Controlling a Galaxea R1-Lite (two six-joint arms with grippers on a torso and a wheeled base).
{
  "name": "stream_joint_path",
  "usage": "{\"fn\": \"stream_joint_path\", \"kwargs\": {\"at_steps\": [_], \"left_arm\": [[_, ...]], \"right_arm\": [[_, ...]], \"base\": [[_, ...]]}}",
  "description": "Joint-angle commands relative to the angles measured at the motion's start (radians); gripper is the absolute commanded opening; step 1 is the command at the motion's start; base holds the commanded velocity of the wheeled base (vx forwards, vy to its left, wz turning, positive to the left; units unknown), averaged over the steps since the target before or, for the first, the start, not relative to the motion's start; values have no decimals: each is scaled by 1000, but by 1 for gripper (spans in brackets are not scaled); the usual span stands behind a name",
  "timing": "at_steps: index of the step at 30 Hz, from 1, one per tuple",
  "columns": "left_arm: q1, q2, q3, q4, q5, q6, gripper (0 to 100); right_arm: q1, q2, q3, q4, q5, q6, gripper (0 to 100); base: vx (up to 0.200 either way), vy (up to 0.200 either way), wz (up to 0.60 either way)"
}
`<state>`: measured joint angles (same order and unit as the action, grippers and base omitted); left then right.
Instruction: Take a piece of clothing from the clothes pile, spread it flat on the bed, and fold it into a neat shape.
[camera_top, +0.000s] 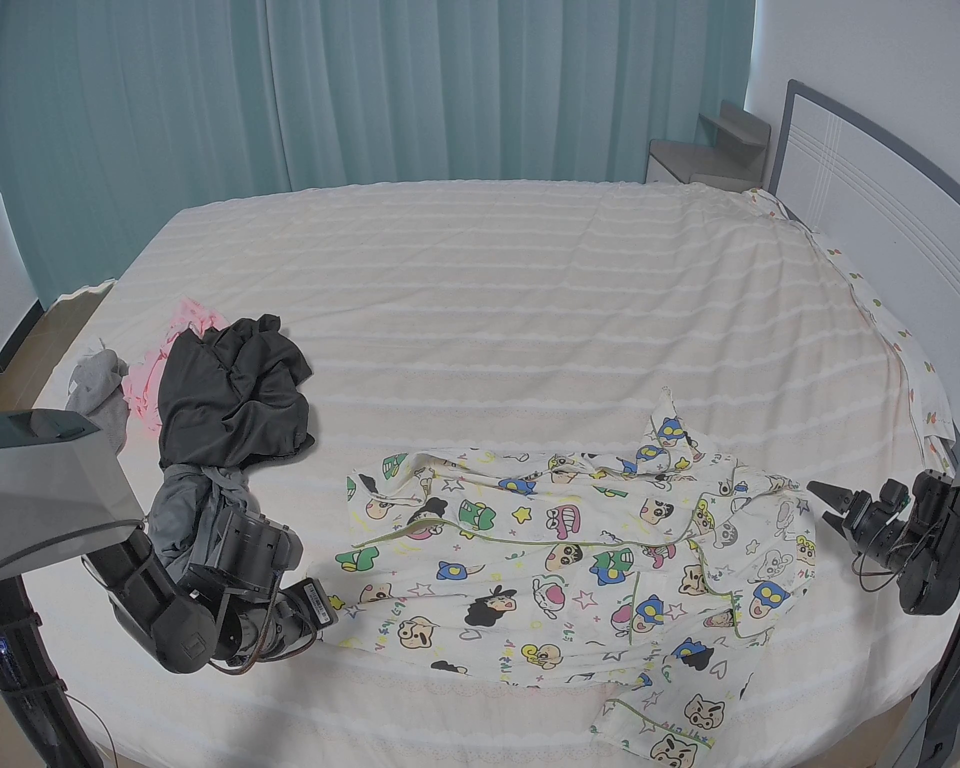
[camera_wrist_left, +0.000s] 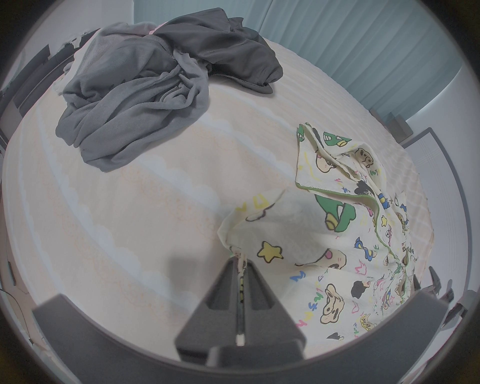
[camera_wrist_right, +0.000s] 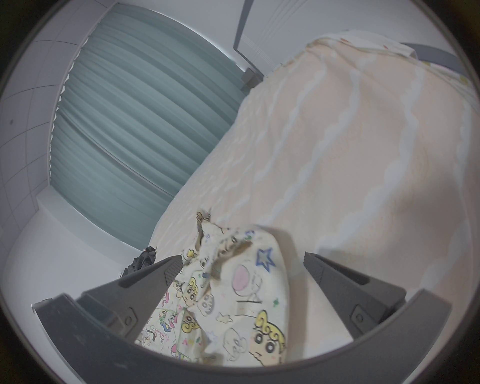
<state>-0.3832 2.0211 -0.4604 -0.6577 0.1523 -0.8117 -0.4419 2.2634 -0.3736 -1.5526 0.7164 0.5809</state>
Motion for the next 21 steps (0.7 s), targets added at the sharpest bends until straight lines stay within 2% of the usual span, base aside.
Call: {"fn": "stream_joint_path", "kwargs": {"at_steps": [1,5,9,12,15,16,19,21], "left_arm": [[-2,-7,14,0,1,-1,0],[-2,-42,39,0,0,-4,0],[-8,-94,66,0,-5,-4,0],[-10,-113,66,1,-5,-4,0],[-8,-111,63,0,-5,-4,0],[-8,-108,63,0,-7,-7,0],[-8,-110,65,-2,-7,-27,0],[-10,-119,69,-2,-10,-40,0]], "right_arm": [[6,-102,7,3,-8,5,100],[-6,-197,91,23,-8,4,100],[-3,-252,260,17,2,-6,100],[5,-252,372,14,2,-53,100],[17,-263,374,94,-2,-93,100],[15,-274,374,169,-5,-115,100],[23,-301,374,259,-2,-147,100],[46,-324,374,371,-2,-194,100]], "base": [[0,0,0],[0,0,0],[0,0,0],[0,0,0],[0,0,0],[0,0,0],[0,0,0],[0,0,0]]}}
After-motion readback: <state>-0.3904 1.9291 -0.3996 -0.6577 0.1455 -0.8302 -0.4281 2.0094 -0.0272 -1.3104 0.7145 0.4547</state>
